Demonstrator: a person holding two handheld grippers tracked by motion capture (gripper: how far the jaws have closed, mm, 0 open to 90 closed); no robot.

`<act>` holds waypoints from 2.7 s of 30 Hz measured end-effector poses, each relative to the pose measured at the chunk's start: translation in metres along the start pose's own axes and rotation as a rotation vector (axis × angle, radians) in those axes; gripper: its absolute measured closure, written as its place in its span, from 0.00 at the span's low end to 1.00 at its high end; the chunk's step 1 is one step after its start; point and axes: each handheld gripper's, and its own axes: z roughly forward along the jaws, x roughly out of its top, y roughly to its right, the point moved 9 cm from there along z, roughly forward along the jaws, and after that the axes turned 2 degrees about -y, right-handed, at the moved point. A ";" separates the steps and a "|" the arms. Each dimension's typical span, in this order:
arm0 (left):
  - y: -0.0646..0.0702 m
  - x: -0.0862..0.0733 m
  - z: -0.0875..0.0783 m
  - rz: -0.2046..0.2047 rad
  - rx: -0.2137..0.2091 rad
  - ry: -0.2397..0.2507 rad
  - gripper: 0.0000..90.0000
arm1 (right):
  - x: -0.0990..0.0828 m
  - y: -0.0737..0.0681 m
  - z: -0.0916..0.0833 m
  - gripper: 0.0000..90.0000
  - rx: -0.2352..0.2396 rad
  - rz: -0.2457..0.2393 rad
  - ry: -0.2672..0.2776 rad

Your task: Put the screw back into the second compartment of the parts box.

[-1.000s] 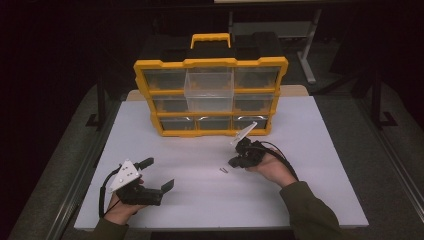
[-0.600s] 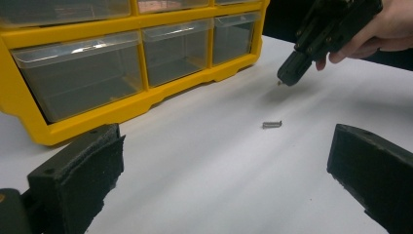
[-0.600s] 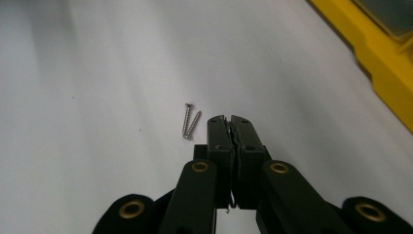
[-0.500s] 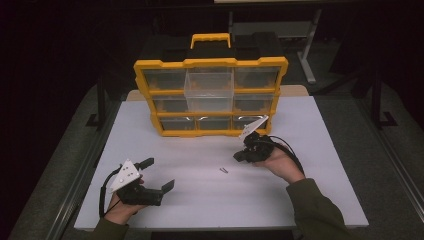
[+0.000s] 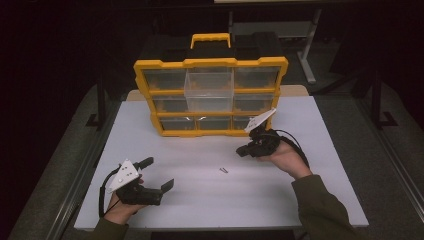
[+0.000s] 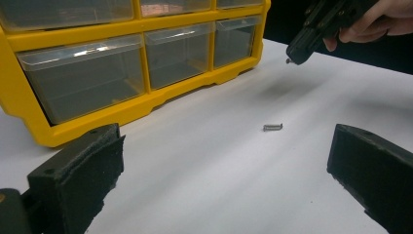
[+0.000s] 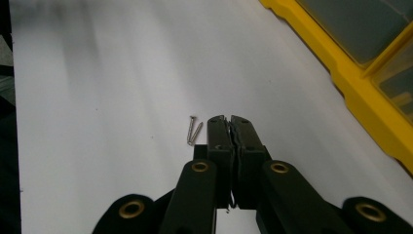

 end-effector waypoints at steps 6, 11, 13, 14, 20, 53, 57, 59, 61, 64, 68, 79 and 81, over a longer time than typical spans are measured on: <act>0.001 0.000 0.000 -0.003 -0.001 0.000 0.00 | 0.006 0.000 -0.011 0.97 0.005 -0.004 0.015; 0.000 0.000 -0.001 -0.004 0.002 0.002 0.00 | 0.012 -0.002 -0.018 0.97 0.021 -0.001 0.031; 0.000 0.000 -0.001 -0.005 0.003 0.002 0.00 | 0.014 -0.001 -0.020 0.97 0.021 -0.007 0.036; 0.000 0.000 0.000 -0.003 0.003 0.002 0.00 | 0.015 -0.001 -0.021 0.97 0.021 -0.008 0.038; 0.000 0.000 -0.001 -0.003 0.002 0.002 0.00 | 0.021 0.002 -0.030 0.97 0.023 -0.018 0.055; 0.000 0.000 -0.001 -0.003 -0.001 -0.001 0.00 | 0.065 0.003 -0.085 0.97 0.033 -0.060 0.123; 0.000 0.000 -0.001 -0.004 0.001 -0.002 0.00 | 0.069 0.005 -0.089 0.97 0.032 -0.067 0.134; 0.000 0.000 -0.001 -0.005 0.000 0.000 0.00 | 0.072 0.005 -0.092 0.96 0.036 -0.068 0.140; 0.000 0.000 0.000 -0.001 -0.001 0.000 0.00 | 0.075 0.004 -0.095 0.97 0.039 -0.065 0.149; 0.001 0.000 0.000 -0.004 -0.003 -0.001 0.00 | 0.078 0.005 -0.100 0.97 0.039 -0.066 0.153; 0.001 0.000 0.000 -0.003 -0.002 0.001 0.00 | 0.083 0.006 -0.108 0.97 0.046 -0.070 0.167; 0.000 0.001 0.000 0.003 0.001 0.005 0.00 | 0.102 0.007 -0.124 0.96 0.043 -0.088 0.200; 0.001 0.001 0.000 -0.003 0.000 0.010 0.00 | 0.106 0.007 -0.127 0.97 0.041 -0.094 0.206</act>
